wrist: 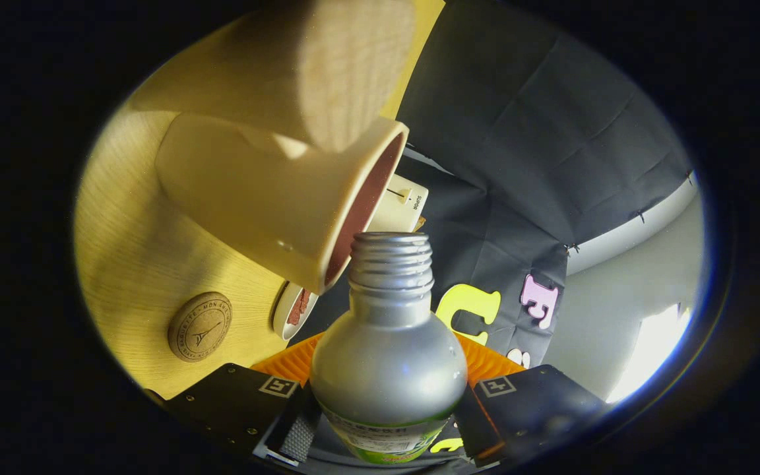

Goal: Take the bottle from table, then pour the juice into the cup, finally place the bottle on the coaster

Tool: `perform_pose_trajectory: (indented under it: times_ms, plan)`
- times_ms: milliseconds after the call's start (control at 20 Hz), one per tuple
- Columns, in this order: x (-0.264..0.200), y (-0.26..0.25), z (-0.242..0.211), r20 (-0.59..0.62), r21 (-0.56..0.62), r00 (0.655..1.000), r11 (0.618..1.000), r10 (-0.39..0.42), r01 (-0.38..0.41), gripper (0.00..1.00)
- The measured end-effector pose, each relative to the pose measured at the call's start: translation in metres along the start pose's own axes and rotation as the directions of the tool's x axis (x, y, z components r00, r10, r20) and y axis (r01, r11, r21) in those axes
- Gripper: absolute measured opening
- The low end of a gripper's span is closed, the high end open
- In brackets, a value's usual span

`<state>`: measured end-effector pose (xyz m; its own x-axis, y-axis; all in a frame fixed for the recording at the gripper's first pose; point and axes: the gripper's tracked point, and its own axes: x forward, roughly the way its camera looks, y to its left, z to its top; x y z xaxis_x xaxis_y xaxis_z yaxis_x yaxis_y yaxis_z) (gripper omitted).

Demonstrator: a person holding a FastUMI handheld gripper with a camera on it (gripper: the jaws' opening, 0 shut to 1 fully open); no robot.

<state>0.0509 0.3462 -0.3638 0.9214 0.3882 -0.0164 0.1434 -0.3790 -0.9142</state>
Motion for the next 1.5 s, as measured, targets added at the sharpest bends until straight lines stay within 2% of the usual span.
perform_pose_trajectory:
  times_ms: [350, 600, 850, 1100, 1250, 1500]
  plan:
    - [-0.001, 0.009, -0.004, -0.012, 0.065, 0.999, 0.997, 0.041, -0.04, 0.83]
    - [0.001, 0.007, -0.009, -0.03, 0.143, 0.999, 0.989, 0.041, -0.037, 0.83]
    - [0.001, 0.002, -0.018, -0.055, 0.335, 0.996, 0.941, 0.07, -0.048, 0.83]
    - [-0.007, -0.001, -0.026, -0.069, 0.456, 0.994, 0.889, 0.08, -0.04, 0.83]
    - [-0.008, 0.007, -0.033, -0.075, 0.56, 0.989, 0.826, 0.125, -0.062, 0.83]
    - [-0.012, 0.016, -0.045, -0.073, 0.743, 0.974, 0.664, 0.213, -0.089, 0.83]
